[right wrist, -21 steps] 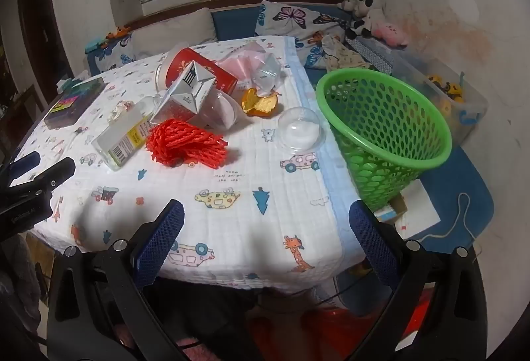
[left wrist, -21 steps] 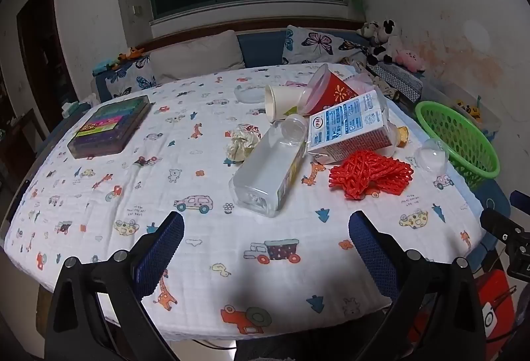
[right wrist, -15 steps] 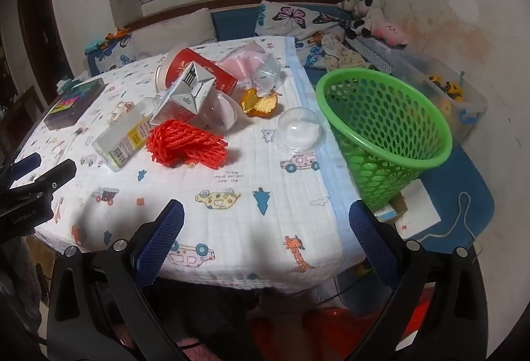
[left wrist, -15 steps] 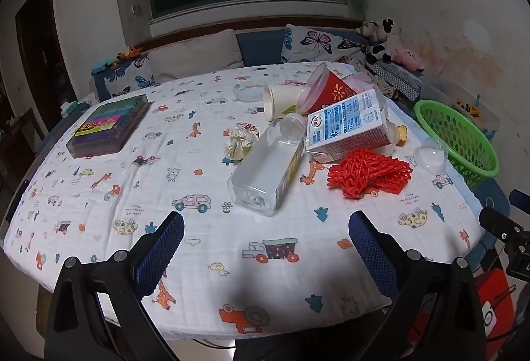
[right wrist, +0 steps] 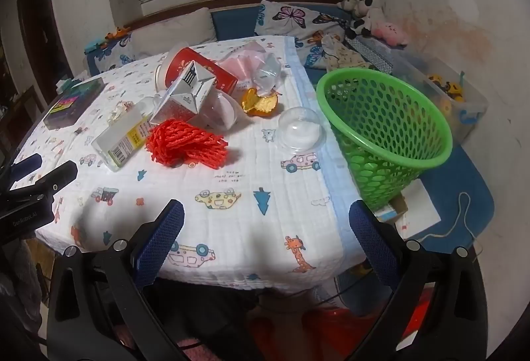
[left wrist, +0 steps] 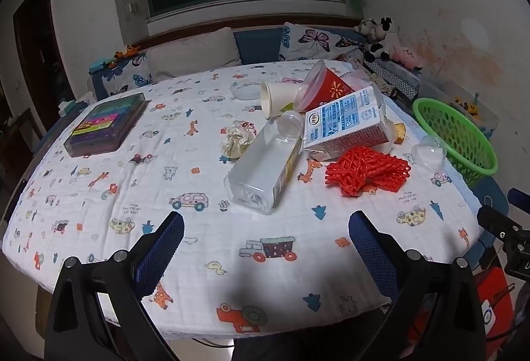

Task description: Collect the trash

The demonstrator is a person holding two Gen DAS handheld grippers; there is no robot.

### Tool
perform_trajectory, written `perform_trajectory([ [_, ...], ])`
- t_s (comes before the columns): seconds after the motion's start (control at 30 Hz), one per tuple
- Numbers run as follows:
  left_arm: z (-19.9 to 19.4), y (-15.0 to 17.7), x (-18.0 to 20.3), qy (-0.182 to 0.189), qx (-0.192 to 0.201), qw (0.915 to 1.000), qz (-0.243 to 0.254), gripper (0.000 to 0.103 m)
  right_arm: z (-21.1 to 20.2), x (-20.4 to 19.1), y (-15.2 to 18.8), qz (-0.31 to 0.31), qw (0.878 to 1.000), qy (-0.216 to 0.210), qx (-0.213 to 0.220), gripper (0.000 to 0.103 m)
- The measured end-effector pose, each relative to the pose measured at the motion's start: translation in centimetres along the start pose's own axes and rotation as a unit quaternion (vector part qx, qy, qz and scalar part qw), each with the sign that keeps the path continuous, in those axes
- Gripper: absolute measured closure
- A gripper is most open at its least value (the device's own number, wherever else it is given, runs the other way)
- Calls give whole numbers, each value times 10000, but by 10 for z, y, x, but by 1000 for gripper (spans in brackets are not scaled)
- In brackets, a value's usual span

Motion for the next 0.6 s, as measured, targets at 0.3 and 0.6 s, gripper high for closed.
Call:
perform_trajectory([
  [0.3,0,0,-1,11,-5,10000,-13,6,1,2,-1,4,10000,5,4,4],
  [0.6,3,2,0,23,-37,10000,-4,6,5,2,1,8,10000,0,-14,4],
])
Point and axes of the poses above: each gripper's, at about its wrist camera, not at the fingertips, and z roughly the way its jaws point, x to its right, y to its underside, the point moved 2 cm from there along z, roughly the way its jaws point, and after that the axes turned 13 degrees about -y, right-handed, at the moved point
